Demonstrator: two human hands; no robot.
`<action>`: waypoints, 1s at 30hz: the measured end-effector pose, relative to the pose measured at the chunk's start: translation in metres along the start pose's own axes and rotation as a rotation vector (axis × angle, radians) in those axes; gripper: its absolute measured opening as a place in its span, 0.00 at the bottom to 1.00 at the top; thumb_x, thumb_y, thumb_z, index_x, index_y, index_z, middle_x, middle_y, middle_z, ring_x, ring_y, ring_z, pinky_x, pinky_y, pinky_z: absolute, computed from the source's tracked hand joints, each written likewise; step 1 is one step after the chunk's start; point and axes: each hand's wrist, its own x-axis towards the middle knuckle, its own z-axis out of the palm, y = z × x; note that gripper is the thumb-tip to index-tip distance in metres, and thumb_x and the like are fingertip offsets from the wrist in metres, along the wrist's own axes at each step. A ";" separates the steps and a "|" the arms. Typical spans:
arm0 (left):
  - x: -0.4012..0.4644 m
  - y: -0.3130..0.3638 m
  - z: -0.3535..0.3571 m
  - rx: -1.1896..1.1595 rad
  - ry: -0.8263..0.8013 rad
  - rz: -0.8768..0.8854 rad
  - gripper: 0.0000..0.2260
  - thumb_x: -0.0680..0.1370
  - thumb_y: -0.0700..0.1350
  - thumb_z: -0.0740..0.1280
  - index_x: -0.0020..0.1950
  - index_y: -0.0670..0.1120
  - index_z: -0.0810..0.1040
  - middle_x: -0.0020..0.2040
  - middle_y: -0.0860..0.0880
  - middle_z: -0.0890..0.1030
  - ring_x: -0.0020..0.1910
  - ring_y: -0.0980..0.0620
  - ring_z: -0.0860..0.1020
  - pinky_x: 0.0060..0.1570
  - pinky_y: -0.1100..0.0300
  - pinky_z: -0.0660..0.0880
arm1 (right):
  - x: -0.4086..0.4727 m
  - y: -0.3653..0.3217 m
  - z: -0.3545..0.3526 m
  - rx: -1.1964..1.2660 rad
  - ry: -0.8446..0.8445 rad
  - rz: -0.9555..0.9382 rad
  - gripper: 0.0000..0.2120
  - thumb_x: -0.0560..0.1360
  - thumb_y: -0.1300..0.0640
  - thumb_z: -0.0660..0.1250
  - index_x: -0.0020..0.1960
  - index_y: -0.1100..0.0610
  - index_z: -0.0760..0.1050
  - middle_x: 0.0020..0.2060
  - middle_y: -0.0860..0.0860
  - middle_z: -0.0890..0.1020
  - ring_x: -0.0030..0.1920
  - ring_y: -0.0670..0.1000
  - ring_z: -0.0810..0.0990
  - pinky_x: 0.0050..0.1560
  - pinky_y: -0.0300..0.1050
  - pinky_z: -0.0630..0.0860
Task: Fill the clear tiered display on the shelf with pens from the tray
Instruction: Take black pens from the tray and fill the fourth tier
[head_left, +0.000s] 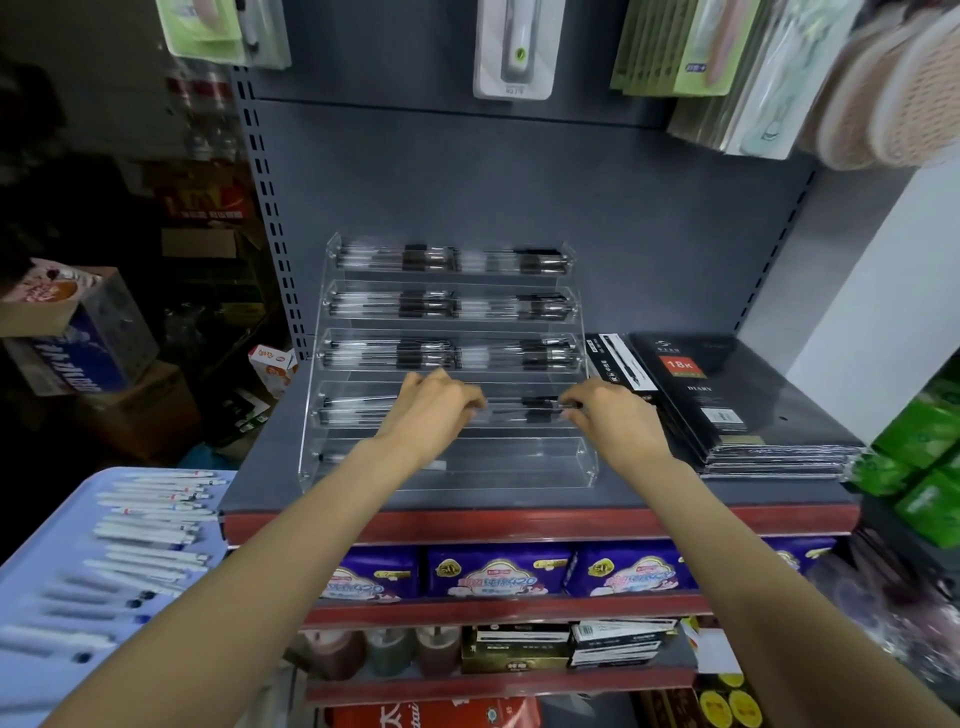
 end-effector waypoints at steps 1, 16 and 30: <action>0.000 0.001 -0.001 0.003 -0.009 0.001 0.11 0.81 0.45 0.59 0.61 0.51 0.77 0.57 0.52 0.80 0.60 0.50 0.71 0.58 0.56 0.61 | 0.000 0.000 0.001 -0.017 -0.010 -0.006 0.12 0.78 0.55 0.62 0.60 0.55 0.77 0.59 0.51 0.78 0.55 0.53 0.79 0.49 0.47 0.75; 0.003 0.006 -0.005 0.018 -0.087 -0.019 0.11 0.81 0.46 0.58 0.58 0.53 0.78 0.54 0.52 0.79 0.59 0.50 0.70 0.58 0.55 0.62 | 0.002 0.000 0.003 -0.069 -0.046 0.003 0.09 0.78 0.55 0.63 0.54 0.55 0.79 0.53 0.52 0.79 0.50 0.55 0.81 0.46 0.51 0.79; -0.062 -0.026 -0.035 -0.430 0.105 -0.062 0.08 0.78 0.43 0.65 0.55 0.47 0.80 0.49 0.51 0.81 0.46 0.54 0.78 0.46 0.70 0.70 | -0.026 -0.087 0.002 0.512 0.078 -0.022 0.08 0.76 0.60 0.66 0.53 0.57 0.80 0.47 0.50 0.83 0.44 0.46 0.79 0.44 0.25 0.71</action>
